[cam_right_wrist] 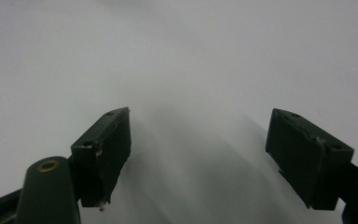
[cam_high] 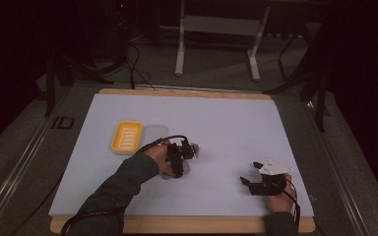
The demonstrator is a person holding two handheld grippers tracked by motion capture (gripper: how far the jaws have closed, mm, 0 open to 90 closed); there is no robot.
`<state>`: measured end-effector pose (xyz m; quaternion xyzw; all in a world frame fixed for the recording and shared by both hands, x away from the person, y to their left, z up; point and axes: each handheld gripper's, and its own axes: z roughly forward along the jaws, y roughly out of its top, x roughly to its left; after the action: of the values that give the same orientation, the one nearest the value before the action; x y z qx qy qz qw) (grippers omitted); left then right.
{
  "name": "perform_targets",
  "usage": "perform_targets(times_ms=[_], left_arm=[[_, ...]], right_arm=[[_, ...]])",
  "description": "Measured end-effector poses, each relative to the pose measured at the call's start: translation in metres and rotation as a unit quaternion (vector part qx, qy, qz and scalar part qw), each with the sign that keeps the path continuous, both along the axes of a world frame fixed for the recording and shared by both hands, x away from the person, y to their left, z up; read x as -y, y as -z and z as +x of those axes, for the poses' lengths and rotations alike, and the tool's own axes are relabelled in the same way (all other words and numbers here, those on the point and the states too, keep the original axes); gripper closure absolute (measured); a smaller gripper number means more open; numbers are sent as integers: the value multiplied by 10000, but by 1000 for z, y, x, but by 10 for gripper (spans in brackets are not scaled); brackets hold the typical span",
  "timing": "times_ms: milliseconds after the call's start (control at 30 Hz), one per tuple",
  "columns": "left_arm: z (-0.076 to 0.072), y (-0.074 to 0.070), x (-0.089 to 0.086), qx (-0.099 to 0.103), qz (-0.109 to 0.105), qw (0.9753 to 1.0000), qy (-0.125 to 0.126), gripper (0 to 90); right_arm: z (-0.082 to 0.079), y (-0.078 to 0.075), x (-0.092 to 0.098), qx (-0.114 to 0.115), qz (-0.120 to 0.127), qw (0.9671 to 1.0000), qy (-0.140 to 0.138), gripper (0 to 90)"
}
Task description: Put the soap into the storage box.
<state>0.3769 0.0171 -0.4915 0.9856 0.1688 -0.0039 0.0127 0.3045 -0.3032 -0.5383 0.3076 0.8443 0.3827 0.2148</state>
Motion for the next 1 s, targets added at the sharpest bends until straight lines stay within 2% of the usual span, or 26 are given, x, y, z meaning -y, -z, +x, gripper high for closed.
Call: perform_targets(times_ms=[267,400,600,800,1000], left_arm=[[3,-7,-10,58,-18,9999,-88,500],[4,-11,-14,30,-136,9998,-147,500],[6,-18,-20,64,-114,9997,-185,500],[9,-29,-29,21,-316,9991,-282,500],[11,-38,-36,96,-347,9986,-390,500]], right_arm=[[0,0,0,-2,2,10000,3,220],[0,0,0,-3,4,10000,3,219],[0,0,0,2,-2,10000,-2,220],[0,0,0,-1,-2,10000,0,219],[0,0,0,0,-4,10000,-2,219]])
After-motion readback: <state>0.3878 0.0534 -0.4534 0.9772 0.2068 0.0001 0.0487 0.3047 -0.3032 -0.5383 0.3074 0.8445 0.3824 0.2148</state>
